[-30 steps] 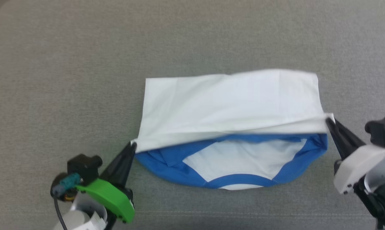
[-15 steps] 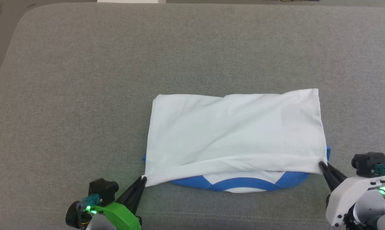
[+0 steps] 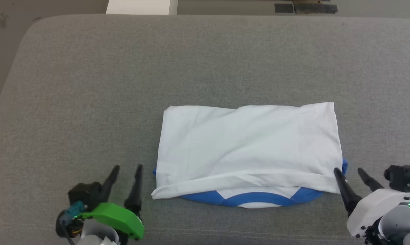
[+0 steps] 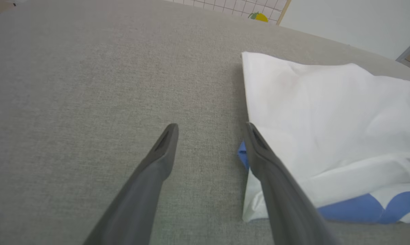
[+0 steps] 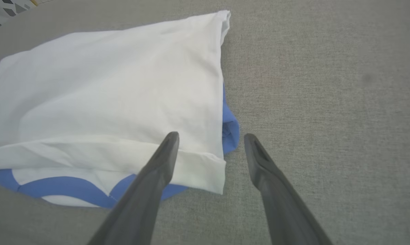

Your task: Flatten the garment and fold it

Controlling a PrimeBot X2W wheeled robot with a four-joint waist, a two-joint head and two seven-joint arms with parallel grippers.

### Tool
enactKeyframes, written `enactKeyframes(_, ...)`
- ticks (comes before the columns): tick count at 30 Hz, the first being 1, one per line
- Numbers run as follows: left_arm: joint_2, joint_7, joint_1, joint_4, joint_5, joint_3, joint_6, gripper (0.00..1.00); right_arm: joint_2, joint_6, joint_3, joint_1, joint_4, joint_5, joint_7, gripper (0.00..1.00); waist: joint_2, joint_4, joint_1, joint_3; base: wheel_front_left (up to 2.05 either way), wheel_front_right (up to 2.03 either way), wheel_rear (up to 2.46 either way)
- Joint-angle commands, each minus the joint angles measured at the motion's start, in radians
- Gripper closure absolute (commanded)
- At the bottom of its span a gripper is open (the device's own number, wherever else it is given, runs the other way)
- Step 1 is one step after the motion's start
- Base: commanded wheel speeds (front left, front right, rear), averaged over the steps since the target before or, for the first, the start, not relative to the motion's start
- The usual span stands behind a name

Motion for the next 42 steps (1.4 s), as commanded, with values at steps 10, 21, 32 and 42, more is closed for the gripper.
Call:
enactKeyframes(10,-0.082,-0.022,-0.044,-0.150,0.195,0.223,0.028,0.00,0.088,-0.002,-0.071,-0.042,-0.078,0.014,-0.088,0.00,0.0000,0.025,0.0001,-0.047,0.00,0.00,0.00)
enactKeyframes(21,-0.142,-0.022,-0.077,-0.120,0.362,0.320,-0.033,0.00,0.105,-0.002,-0.182,-0.217,0.199,0.069,-0.010,0.00,0.0000,0.017,0.0001,-0.041,0.00,0.00,0.00)
enactKeyframes(32,-0.198,-0.022,-0.085,-0.095,0.410,0.371,-0.086,0.00,0.105,-0.002,-0.196,-0.364,0.469,-0.002,0.220,0.00,0.0000,0.041,0.0001,-0.011,0.00,0.00,0.00)
enactKeyframes(42,-0.223,-0.022,-0.079,-0.083,0.434,0.406,-0.113,0.00,0.105,-0.002,-0.153,-0.331,0.430,0.034,0.307,1.00,0.0000,0.042,0.0001,-0.013,0.00,0.00,0.00)
